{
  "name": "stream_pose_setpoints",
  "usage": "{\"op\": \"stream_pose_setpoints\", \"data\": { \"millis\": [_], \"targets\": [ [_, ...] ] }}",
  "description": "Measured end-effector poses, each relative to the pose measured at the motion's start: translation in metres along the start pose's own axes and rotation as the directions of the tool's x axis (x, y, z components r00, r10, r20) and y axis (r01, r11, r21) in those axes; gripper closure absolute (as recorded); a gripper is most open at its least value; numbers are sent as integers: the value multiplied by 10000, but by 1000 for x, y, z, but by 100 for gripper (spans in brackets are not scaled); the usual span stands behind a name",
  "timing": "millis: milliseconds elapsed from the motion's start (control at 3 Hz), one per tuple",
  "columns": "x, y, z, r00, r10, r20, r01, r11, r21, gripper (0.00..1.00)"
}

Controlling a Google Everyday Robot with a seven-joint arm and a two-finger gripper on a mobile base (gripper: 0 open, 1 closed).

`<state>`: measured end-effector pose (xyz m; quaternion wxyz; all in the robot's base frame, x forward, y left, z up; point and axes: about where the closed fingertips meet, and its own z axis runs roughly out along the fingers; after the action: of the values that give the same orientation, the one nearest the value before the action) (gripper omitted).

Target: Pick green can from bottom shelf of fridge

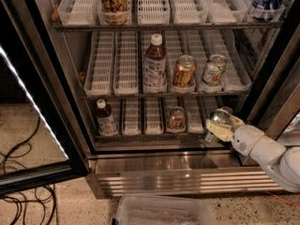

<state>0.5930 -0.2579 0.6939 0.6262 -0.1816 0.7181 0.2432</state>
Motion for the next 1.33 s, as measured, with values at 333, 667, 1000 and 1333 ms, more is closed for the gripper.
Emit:
{"op": "stream_pose_setpoints", "data": {
  "millis": [333,667,1000,1333],
  "targets": [
    [0,0,0,10000,1,7,-1,10000,-11,100],
    [0,10,3,9998,166,60,-165,9996,-245,100],
    [-15,47,2,9991,351,221,-325,9932,-1114,100],
    [-39,84,-1,9986,374,377,-291,9791,-2013,100]
  ]
}}
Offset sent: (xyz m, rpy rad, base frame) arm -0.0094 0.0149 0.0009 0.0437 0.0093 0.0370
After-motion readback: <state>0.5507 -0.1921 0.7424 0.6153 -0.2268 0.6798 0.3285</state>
